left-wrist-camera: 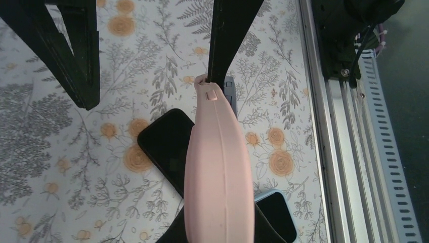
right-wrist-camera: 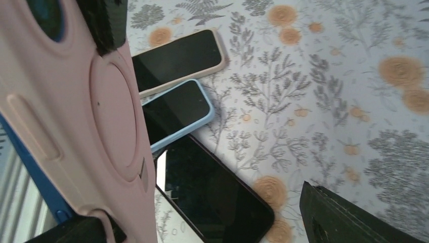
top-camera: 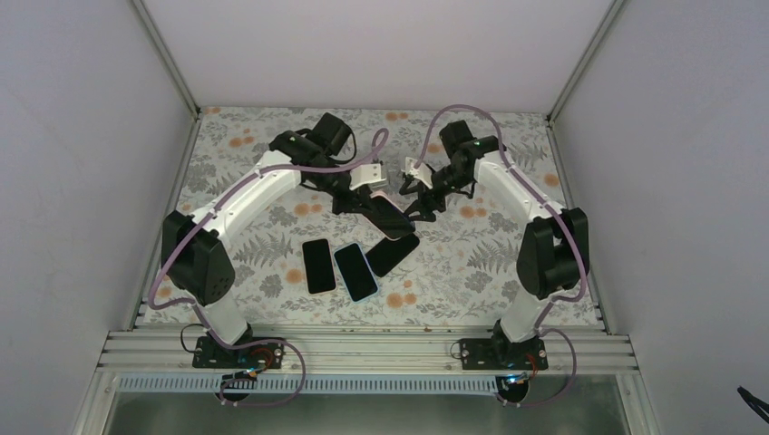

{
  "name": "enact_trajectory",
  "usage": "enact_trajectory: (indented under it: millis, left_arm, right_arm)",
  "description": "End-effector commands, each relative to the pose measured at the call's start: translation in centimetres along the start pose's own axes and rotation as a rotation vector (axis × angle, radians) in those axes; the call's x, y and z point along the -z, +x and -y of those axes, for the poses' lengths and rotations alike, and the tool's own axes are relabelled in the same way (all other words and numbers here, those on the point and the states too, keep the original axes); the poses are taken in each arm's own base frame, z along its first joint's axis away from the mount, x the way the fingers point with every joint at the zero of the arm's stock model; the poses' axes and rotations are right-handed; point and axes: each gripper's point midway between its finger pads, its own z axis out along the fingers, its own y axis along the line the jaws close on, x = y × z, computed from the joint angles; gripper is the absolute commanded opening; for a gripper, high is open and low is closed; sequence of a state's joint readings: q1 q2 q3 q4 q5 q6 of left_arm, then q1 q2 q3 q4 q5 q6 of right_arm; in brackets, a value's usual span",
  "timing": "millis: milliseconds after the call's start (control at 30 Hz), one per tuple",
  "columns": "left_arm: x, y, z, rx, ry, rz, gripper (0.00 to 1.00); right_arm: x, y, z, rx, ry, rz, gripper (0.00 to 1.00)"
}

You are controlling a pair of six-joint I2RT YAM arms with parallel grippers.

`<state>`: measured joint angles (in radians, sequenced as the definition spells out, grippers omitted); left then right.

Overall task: Take the phone out of the phone case
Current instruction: Remove the phone case from the phone.

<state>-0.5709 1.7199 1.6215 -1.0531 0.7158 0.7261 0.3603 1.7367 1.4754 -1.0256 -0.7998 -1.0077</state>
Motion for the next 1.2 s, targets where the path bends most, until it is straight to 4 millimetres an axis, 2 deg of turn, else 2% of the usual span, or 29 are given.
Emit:
enact_trajectory:
  millis: [0, 233, 267, 433, 567, 633, 700, 767, 900, 1000, 1167]
  left_arm:
    - [0.4, -6.7, -4.0, -0.215, -0.173, 0.220, 0.02]
    - [0.1, -6.7, -4.4, -0.212, -0.181, 0.227, 0.02]
    - [0.0, -6.5, -4.4, -0.210, -0.182, 0.223, 0.02]
    - [-0.2, -5.8, -4.9, -0.202, -0.205, 0.194, 0.04]
    - [0.3, -5.3, -5.1, -0.198, -0.248, 0.161, 0.14]
    - [0.7, -5.0, -5.3, -0.197, -0.277, 0.144, 0.22]
    - [1.3, -4.8, -5.2, -0.197, -0.302, 0.132, 0.38]
    - [2.2, -4.7, -5.3, -0.200, -0.334, 0.128, 0.48]
    - [5.1, -4.9, -5.7, -0.209, -0.411, 0.151, 0.71]
    - [7.3, -5.4, -6.1, -0.224, -0.482, 0.163, 0.78]
    - [9.8, -6.5, -6.6, -0.259, -0.604, 0.179, 0.88]
  right_arm:
    - [-0.7, -7.4, -9.3, 0.016, -0.389, 0.291, 0.85]
    - [-0.9, -8.3, -10.3, 0.001, -0.468, 0.339, 0.85]
    - [-0.9, -8.5, -10.3, 0.001, -0.477, 0.339, 0.82]
    - [-1.2, -8.7, -9.9, -0.009, -0.480, 0.330, 0.45]
    - [-0.5, -8.5, -9.7, -0.015, -0.460, 0.341, 0.23]
    - [0.2, -8.4, -9.3, -0.023, -0.441, 0.354, 0.06]
    - [1.2, -8.4, -8.8, -0.034, -0.412, 0.377, 0.04]
    - [2.1, -8.2, -8.2, -0.046, -0.386, 0.392, 0.03]
    - [3.6, -7.4, -7.1, -0.079, -0.340, 0.403, 0.04]
    - [4.7, -6.8, -6.1, -0.104, -0.293, 0.411, 0.04]
    - [6.3, -6.1, -4.0, -0.147, -0.202, 0.422, 0.03]
